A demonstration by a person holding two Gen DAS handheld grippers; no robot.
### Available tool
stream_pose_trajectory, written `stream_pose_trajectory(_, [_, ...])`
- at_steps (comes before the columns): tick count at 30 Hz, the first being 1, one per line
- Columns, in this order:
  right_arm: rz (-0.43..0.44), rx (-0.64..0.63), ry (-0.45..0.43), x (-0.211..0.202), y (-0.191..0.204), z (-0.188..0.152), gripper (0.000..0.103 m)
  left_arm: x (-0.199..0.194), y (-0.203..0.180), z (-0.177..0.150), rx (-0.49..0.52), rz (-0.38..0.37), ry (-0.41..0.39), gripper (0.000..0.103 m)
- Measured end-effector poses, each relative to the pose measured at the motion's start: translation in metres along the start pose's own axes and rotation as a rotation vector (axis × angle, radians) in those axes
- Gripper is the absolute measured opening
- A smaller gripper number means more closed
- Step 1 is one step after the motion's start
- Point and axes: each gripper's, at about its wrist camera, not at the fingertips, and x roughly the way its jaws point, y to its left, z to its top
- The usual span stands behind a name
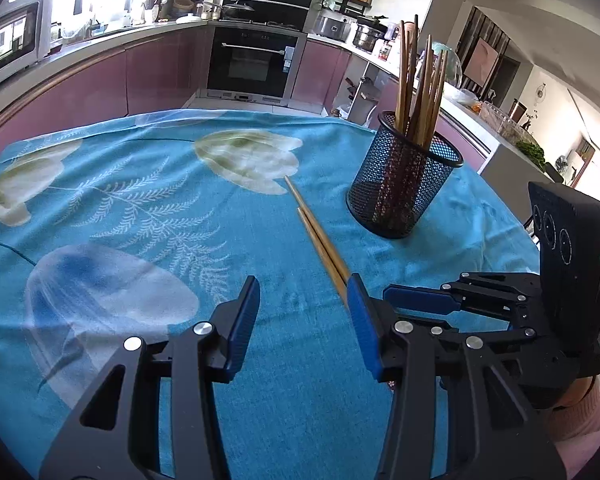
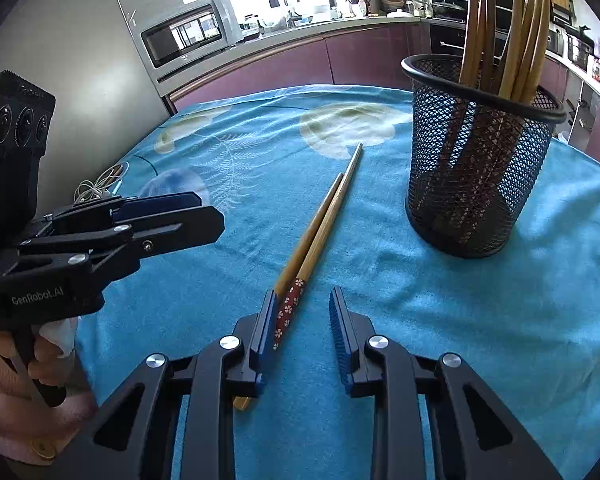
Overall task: Organize utensils
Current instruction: 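Lower the left tool onto a chopstick while the right tool lowers onto another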
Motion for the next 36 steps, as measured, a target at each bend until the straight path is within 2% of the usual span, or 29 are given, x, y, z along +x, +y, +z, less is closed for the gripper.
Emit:
stream_pose_trajectory(3, [0.005,0.029,0.001,-0.003,-0.002,-0.003,0.017,0.003,-0.002,-0.001,0.006,-0.009,0.009,0.045])
stream_pose_trajectory(8, [0.009,0.087,0.008,-0.011,-0.011,-0.011,0.015,0.009,-0.009,-0.005,0.027,-0.024,0.028,0.045])
stream_pose_trajectory(12, [0.014,0.121,0.029,-0.016,-0.017,-0.02,0.007,0.015,-0.015,-0.008,0.045,-0.037,0.045,0.045])
stream_pose_trajectory(16, [0.021,0.126,0.04,-0.023,-0.016,-0.029,0.007,0.023,-0.022,-0.011,0.062,-0.04,0.066,0.045])
stream_pose_trajectory(20, [0.058,0.101,0.069,-0.026,-0.008,-0.031,0.009,0.029,-0.026,-0.011,0.079,-0.031,0.085,0.043])
stream_pose_trajectory(27, [-0.024,0.033,-0.018,-0.025,-0.007,-0.005,0.022,0.039,-0.025,-0.01,0.08,-0.013,0.109,0.04])
stream_pose_trajectory(30, [-0.018,0.019,-0.007,-0.012,-0.009,0.008,0.022,0.039,-0.023,-0.009,0.075,-0.015,0.109,0.04])
stream_pose_trajectory(32, [-0.028,0.001,0.001,-0.003,-0.009,0.015,0.022,0.039,-0.02,-0.009,0.068,-0.003,0.11,0.035])
stream_pose_trajectory(36, [-0.039,-0.007,0.014,0.008,-0.012,0.023,0.022,0.038,-0.014,-0.008,0.054,-0.004,0.106,0.035])
